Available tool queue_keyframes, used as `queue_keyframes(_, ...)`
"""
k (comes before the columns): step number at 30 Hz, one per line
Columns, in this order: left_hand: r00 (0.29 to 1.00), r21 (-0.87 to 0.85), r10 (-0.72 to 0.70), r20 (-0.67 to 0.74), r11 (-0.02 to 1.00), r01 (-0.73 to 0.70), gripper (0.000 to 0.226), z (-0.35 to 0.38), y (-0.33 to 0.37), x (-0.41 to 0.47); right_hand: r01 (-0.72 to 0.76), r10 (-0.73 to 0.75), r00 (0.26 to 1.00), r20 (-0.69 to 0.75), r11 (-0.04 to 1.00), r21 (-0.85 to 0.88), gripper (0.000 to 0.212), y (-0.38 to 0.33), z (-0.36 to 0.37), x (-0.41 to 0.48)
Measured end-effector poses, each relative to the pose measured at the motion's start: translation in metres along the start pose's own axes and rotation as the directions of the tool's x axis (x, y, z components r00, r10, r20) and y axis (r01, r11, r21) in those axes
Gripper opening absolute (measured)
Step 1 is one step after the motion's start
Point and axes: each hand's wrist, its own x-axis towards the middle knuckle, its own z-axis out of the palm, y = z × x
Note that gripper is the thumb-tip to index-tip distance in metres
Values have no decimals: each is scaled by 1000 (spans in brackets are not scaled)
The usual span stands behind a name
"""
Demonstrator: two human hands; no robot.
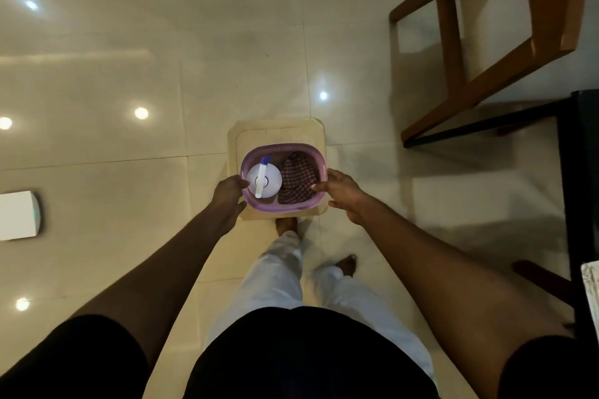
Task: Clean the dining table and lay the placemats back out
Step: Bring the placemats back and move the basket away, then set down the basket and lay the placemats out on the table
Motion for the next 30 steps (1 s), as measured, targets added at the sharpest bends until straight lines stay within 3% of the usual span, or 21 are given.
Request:
queue_keyframes(5,1000,78,-6,-30,997,8,28,3,9,-8,44,-43,999,15,998,-51,48,2,1,-5)
queue_keyframes(7,991,210,117,-60,972,-102,30,7,18,-17,88,-88,996,-1,993,-75,70,4,3,-11)
queue_keyframes(9,965,298,252,-68,929,-221,44,12,27,-31,140,-143,989,-31,987,-77,76,4,3,-22)
queue_keyframes(13,923,306,385,-22,881,-360,53,27,42,-73,241,-244,967,-74,970,-39,67,5,0,-56)
queue_keyframes(16,896,285,435,93,851,-442,27,52,46,-105,312,-308,944,-117,950,16,58,10,-13,-88)
queue_keyframes(24,780,359,445,440,709,-608,29,147,39,-176,481,-377,858,-348,826,292,36,40,-68,-174)
queue_keyframes(30,660,403,394,639,560,-724,28,233,19,-220,581,-351,773,-529,726,367,30,80,-124,-229)
